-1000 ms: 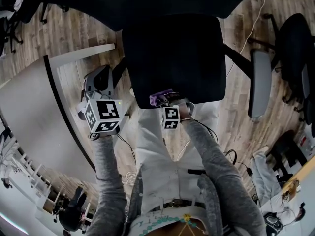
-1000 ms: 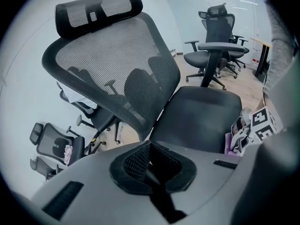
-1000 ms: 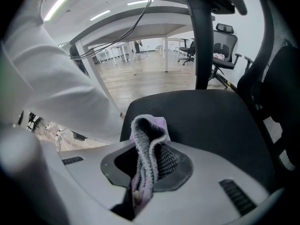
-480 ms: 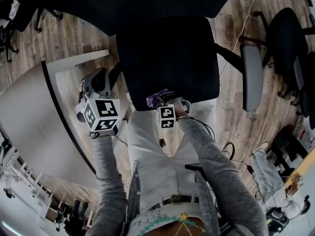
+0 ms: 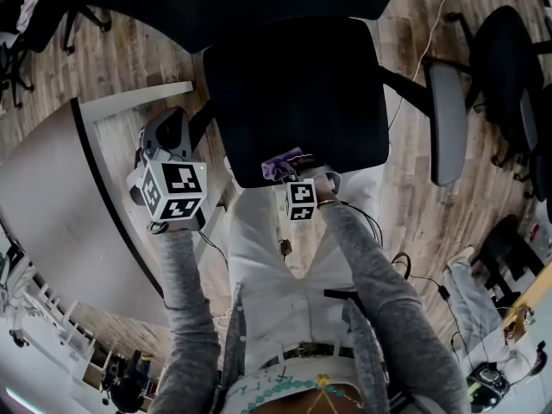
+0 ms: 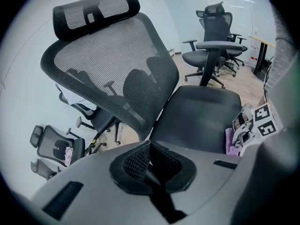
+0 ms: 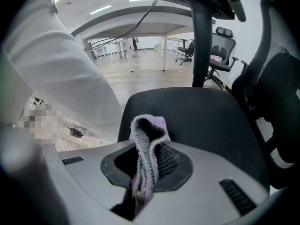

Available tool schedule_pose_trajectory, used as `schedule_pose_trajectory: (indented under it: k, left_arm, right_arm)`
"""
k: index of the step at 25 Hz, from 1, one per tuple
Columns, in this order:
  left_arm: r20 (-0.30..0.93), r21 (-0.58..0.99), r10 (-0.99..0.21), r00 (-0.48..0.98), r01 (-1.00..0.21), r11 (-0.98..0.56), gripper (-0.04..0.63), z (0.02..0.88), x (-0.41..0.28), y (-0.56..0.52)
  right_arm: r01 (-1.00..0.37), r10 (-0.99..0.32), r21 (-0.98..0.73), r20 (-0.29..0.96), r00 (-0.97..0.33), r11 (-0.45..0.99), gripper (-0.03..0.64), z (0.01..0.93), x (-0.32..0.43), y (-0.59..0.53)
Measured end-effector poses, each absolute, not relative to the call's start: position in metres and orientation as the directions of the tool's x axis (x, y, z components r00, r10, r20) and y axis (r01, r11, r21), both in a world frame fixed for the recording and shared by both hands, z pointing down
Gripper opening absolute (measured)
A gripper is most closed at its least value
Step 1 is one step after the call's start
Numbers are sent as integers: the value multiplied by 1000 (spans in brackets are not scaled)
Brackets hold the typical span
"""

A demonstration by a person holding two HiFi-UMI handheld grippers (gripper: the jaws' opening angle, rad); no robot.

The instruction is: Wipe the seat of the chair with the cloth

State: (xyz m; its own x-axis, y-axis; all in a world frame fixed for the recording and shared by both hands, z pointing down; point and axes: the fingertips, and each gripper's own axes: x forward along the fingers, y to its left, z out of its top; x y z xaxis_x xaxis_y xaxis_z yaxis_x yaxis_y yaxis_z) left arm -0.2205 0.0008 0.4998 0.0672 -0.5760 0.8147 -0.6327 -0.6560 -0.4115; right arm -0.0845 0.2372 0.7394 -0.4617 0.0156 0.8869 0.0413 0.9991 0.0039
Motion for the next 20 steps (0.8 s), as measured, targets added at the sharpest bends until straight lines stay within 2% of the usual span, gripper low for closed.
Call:
schedule_pose_trajectory:
  k: [20]
  left_arm:
    - [813, -445, -581, 33, -608, -658, -2, 495, -218, 0]
  right_arm:
    - [-11, -24, 21, 895, -445, 1000, 51, 741, -47, 233]
